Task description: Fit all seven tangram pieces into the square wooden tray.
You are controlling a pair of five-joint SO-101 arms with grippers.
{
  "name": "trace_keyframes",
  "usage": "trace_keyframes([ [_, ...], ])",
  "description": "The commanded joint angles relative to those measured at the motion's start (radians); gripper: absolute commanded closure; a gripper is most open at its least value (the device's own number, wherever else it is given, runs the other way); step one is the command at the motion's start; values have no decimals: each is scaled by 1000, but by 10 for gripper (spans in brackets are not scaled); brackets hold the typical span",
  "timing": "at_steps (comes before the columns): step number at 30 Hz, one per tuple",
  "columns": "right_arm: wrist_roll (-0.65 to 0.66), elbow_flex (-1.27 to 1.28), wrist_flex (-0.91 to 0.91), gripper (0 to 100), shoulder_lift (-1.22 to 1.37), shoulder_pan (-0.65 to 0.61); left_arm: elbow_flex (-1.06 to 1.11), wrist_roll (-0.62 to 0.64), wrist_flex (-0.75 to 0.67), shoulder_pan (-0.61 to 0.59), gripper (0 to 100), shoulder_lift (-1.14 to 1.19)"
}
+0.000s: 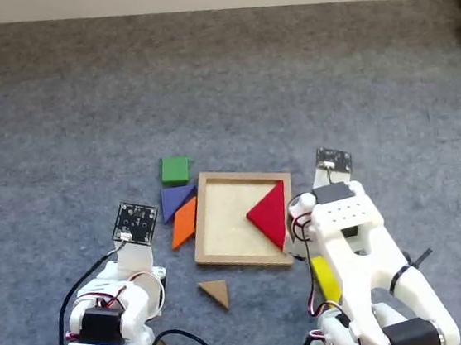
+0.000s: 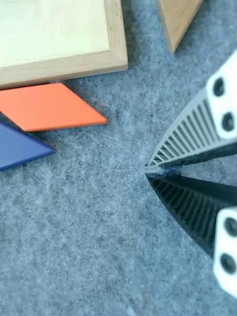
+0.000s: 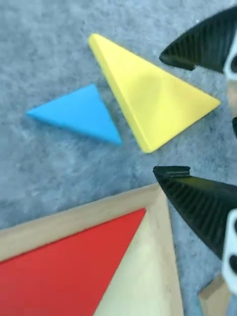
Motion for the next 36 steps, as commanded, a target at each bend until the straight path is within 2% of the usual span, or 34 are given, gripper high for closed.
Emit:
trace_keyframes([
  [1,-46,-2,-24,676,-38,-12,19,9,2,-8,995,-22],
  [5,-58,-2,-44,676,-36,-5,19,9,2,-8,995,-22],
  [8,-114,1,-67,676,-15,-4,19,9,2,-8,995,-22],
  [12,-126,-10,-71,676,91,-4,19,9,2,-8,995,-22],
  [17,-124,-10,-65,676,206,53,19,9,2,-8,995,-22],
  [30,-120,-2,-71,679,148,67,19,9,2,-8,995,-22],
  [36,-107,-5,-73,800,143,68,19,9,2,-8,995,-22],
])
